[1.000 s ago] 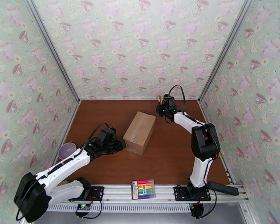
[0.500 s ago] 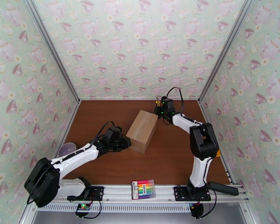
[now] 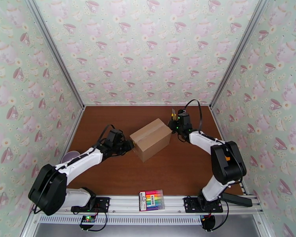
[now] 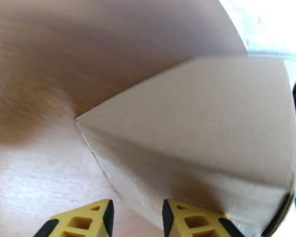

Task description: Unpack the express box

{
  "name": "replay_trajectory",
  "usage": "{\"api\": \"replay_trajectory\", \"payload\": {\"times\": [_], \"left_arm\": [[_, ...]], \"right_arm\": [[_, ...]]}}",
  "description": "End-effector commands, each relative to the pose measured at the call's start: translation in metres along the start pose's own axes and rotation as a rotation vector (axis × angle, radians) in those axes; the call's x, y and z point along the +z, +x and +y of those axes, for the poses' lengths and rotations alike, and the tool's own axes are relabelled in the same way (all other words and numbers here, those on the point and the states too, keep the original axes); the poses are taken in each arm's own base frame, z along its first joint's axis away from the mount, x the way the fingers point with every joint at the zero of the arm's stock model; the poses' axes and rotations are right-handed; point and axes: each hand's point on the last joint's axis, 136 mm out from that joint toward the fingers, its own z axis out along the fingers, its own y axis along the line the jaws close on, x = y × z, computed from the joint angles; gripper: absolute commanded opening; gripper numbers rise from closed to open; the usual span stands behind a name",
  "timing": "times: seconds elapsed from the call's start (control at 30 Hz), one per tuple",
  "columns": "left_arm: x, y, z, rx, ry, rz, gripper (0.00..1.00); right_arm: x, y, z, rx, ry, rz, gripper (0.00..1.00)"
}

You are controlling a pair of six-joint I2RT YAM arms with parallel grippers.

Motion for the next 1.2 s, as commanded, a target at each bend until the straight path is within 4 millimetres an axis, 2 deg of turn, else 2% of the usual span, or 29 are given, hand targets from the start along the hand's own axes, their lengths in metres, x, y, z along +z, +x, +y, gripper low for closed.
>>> {"api": "replay_trajectory", "payload": {"times": [0.0, 0.4, 0.7, 0.77, 0.8, 0.93, 1.03, 1.17], "left_arm": [[-0.002, -0.013, -0.002, 0.033, -0.005, -0.040, 0.41], [0.010, -0.046, -0.001, 0.045, -0.015, -0.088, 0.40], [0.036, -0.077, -0.008, 0.072, -0.030, -0.103, 0.40], [0.043, -0.080, 0.000, 0.077, -0.060, -0.101, 0.40], [0.042, -0.092, -0.011, 0.089, -0.043, -0.122, 0.40], [0.045, -0.109, -0.009, 0.111, -0.060, -0.150, 0.39], [0.040, -0.123, -0.005, 0.112, -0.078, -0.185, 0.39], [0.024, -0.138, 0.007, 0.089, -0.096, -0.222, 0.39]], "right_arm": [[-0.011, 0.025, 0.020, 0.001, -0.046, 0.034, 0.00], [-0.054, 0.066, 0.030, 0.021, 0.005, 0.030, 0.00], [-0.091, 0.104, 0.034, 0.012, 0.031, 0.051, 0.00], [-0.098, 0.111, 0.032, 0.007, 0.040, 0.058, 0.00], [-0.100, 0.115, 0.031, 0.003, 0.045, 0.062, 0.00], [-0.110, 0.125, 0.028, -0.024, 0.059, 0.082, 0.00], [-0.117, 0.130, 0.024, -0.035, 0.074, 0.094, 0.00], [-0.126, 0.134, 0.019, -0.027, 0.069, 0.105, 0.00]]}}
